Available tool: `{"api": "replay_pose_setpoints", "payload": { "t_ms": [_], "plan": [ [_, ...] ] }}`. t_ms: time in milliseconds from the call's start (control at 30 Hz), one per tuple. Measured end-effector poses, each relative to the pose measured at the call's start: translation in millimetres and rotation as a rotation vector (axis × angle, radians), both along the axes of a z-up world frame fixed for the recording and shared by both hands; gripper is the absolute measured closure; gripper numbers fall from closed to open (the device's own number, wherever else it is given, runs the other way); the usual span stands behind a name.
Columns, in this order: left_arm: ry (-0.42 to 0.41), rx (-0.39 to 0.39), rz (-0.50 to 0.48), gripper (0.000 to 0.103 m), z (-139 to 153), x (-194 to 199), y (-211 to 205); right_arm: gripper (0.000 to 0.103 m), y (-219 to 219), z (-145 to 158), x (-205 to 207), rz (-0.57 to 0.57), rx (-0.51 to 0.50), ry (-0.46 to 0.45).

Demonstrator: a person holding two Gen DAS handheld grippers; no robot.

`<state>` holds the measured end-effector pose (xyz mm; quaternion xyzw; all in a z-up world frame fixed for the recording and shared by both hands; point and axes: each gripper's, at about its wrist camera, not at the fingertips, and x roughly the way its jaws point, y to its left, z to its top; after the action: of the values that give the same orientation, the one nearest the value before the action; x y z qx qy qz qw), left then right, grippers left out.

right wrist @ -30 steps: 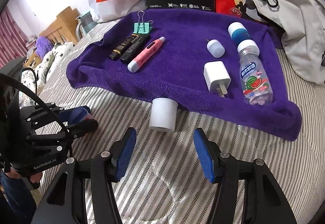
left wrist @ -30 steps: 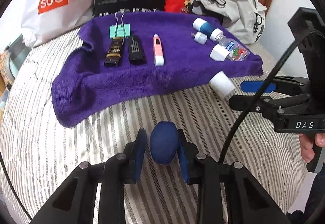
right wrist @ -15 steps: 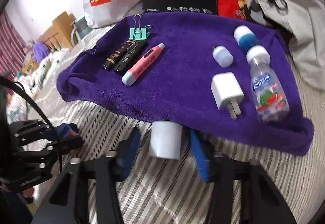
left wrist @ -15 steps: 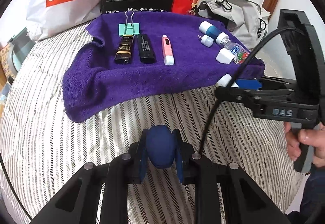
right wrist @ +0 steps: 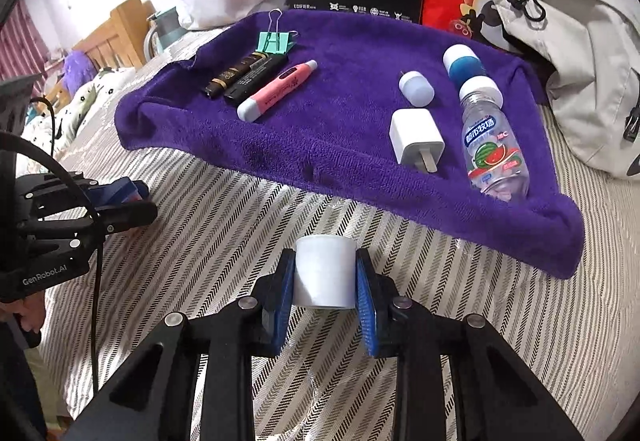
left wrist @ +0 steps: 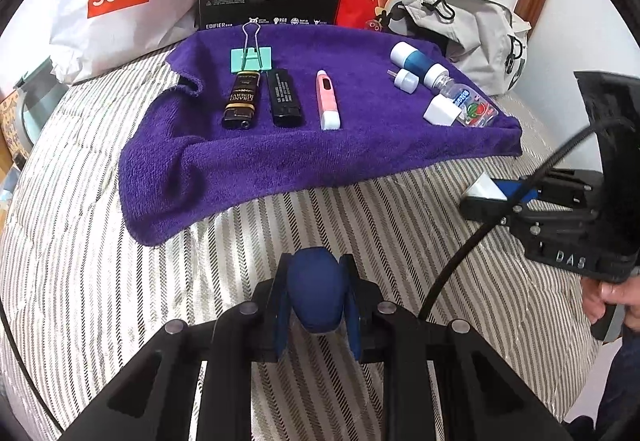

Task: Organize rigid objects
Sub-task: 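Grasp the pink-blue jar with the left tool while the right grasps the white tape roll, then set the pink-blue jar beside the pen while the right sets the tape roll on the towel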

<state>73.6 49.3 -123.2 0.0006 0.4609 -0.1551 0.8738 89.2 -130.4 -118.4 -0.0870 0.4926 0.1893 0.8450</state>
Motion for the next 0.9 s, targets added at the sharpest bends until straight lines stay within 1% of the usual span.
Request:
{"api": "replay_pose_setpoints", "payload": {
  "t_ms": [67, 100, 200, 367, 600, 800, 900],
  "plan": [
    [-0.001, 0.006, -0.004, 0.081, 0.1, -0.2, -0.8, 0.074, 0.3, 0.7, 0.2, 0.005, -0.001, 0.006],
    [0.004, -0.003, -0.001, 0.081, 0.4, -0.3, 0.7, 0.074, -0.9, 1.4, 0.5, 0.007, 0.01, 0.013],
    [0.026, -0.058, 0.015, 0.081, 0.2, -1.6, 10.5, 0.074, -4.3, 6.2, -1.4, 0.016, 0.05, 0.021],
    [0.028, -0.053, 0.024, 0.081, 4.8, -5.5, 15.6, 0.074, -4.9, 15.5, -5.3, 0.039, 0.072, 0.012],
    [0.014, -0.042, 0.025, 0.081, 23.6, -1.4, 13.1, 0.074, -11.4, 31.5, -2.1, 0.048, 0.12, -0.003],
    [-0.014, -0.038, 0.033, 0.081, 44.9, 16.9, 10.9, 0.074, -21.6, 54.6, 17.1, 0.049, 0.143, -0.039],
    [-0.023, -0.04, 0.037, 0.081, 51.4, 28.5, 11.1, 0.074, -25.6, 64.9, 38.5, 0.044, 0.142, -0.056]
  ]
}}
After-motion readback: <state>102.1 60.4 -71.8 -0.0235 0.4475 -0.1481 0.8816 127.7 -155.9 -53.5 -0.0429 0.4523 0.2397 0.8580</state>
